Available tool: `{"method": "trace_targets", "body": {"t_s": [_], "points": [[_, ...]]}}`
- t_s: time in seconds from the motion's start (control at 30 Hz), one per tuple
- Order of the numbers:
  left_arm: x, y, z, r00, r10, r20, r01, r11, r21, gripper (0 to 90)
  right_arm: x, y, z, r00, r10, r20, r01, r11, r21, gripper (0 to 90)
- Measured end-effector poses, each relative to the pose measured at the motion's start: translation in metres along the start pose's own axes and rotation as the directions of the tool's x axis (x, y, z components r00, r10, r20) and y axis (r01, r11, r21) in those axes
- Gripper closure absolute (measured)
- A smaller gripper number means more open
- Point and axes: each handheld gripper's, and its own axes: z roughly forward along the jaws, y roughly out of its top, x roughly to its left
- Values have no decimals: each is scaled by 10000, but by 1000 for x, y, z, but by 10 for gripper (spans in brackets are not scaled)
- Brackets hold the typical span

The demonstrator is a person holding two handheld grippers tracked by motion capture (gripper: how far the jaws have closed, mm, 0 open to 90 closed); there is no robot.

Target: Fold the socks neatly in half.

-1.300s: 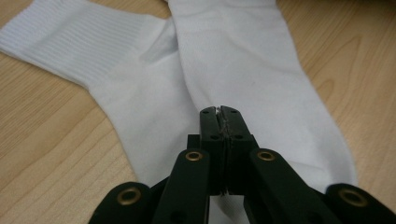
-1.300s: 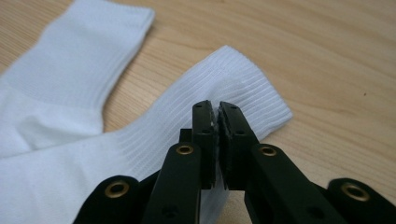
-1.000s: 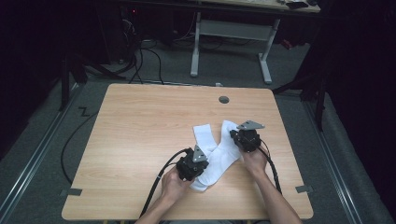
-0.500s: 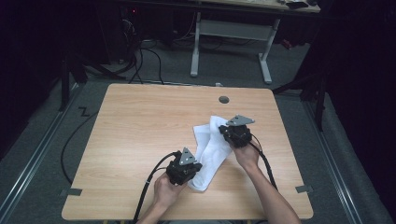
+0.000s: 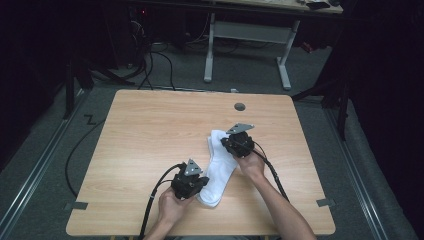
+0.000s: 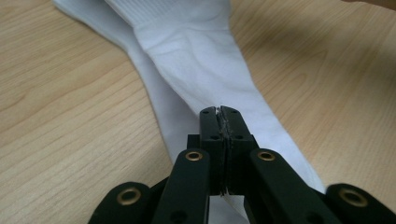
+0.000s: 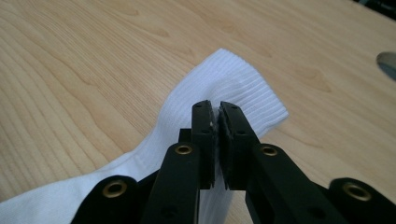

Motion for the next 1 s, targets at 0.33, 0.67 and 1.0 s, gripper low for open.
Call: {"method": "trace_targets", "body": {"t_s": [0.33,0.67,1.0], "points": [[3,-8,8,9999,-161,28,160,9988,461,882,3,-8,22,9991,277,-320,-263,9987,425,821],[4,-4,10,9990,-436,-76,436,9990,-6,702,3,-12,16,9991,430,34,-430,9988,227,628],[16,10,13,9967,-578,-567,565,9981,-248,548,18,-28,-18,9988,165,-467,-173,9997,-170,707]]}}
